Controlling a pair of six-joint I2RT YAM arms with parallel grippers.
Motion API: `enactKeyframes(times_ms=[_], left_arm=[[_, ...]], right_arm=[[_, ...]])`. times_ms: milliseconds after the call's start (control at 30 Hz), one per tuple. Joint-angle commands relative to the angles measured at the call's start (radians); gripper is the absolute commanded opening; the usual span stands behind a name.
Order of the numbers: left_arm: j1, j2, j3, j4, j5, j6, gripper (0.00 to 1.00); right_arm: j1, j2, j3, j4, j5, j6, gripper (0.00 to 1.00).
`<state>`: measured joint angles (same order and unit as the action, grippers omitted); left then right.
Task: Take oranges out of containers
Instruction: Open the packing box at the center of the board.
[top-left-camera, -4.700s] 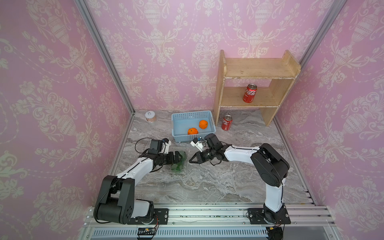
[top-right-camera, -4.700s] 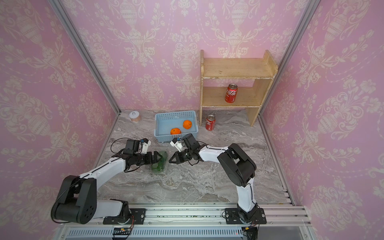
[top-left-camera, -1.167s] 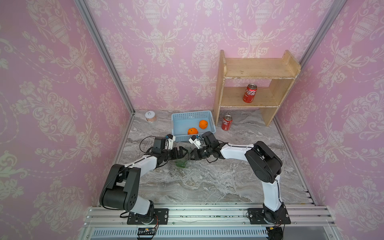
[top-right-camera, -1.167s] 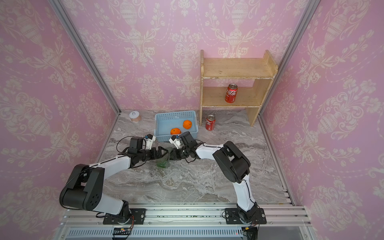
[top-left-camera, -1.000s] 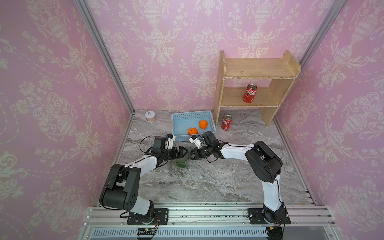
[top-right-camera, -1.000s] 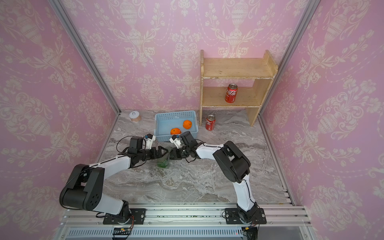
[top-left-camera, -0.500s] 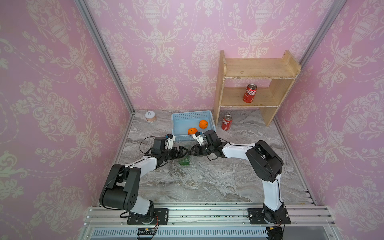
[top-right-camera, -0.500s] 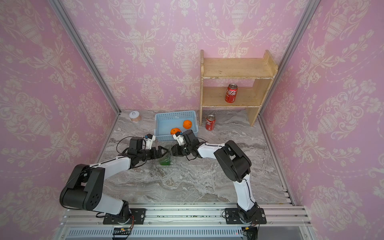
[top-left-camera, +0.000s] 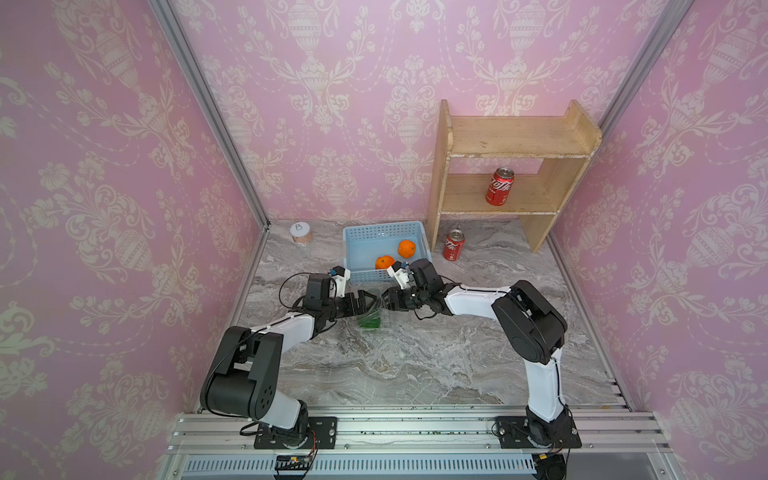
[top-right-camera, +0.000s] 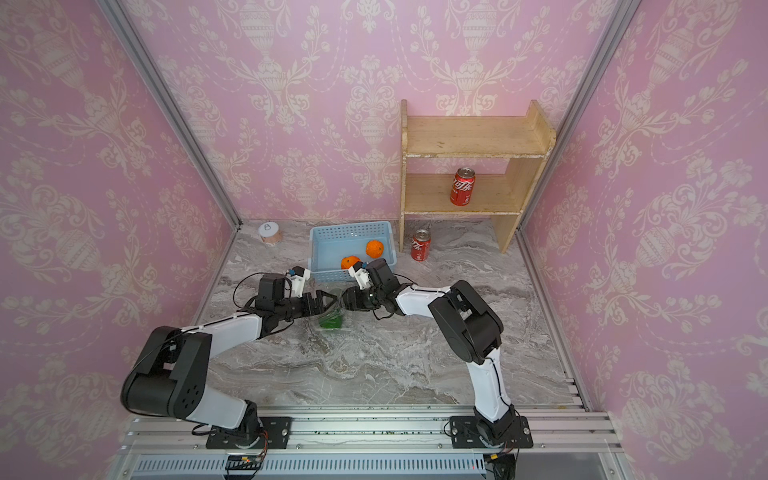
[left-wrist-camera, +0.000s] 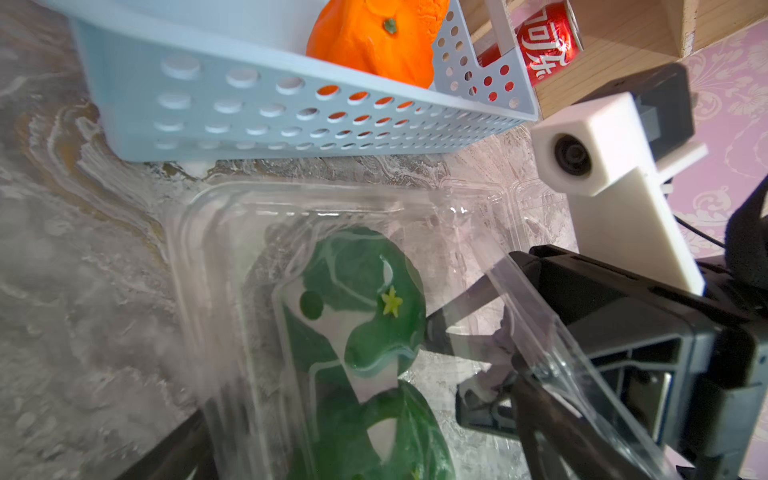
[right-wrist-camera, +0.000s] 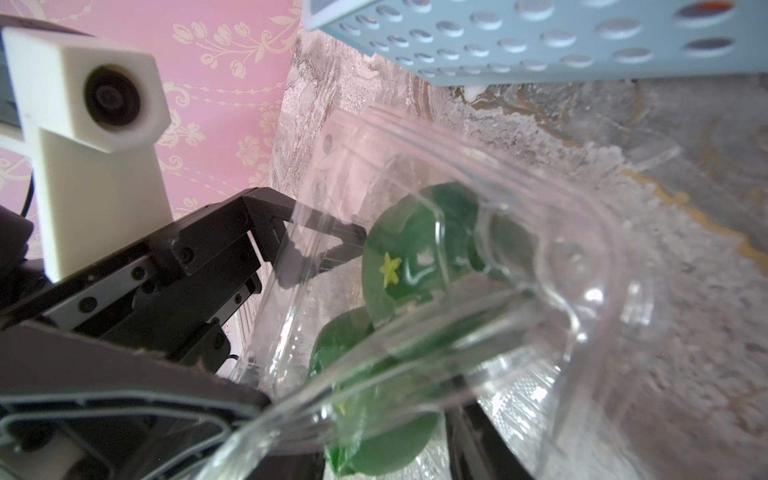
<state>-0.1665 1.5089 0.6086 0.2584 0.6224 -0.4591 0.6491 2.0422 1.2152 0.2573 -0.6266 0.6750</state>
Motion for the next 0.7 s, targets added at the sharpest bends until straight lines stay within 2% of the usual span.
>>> enactKeyframes(times_ms=[0,667], left_arm=[[-0.015,0.027,-0.025,0.008,0.066,-0.006,0.99],[-0.015,0.035,-0.071,0.170,0.089,-0.056,0.99]], right_arm=[[0.015,-0.017,-0.006,0.044,0.009,-0.011,0.48],[0.019,-0.001,0.007,0.048,0.012,-0.017,0.61]])
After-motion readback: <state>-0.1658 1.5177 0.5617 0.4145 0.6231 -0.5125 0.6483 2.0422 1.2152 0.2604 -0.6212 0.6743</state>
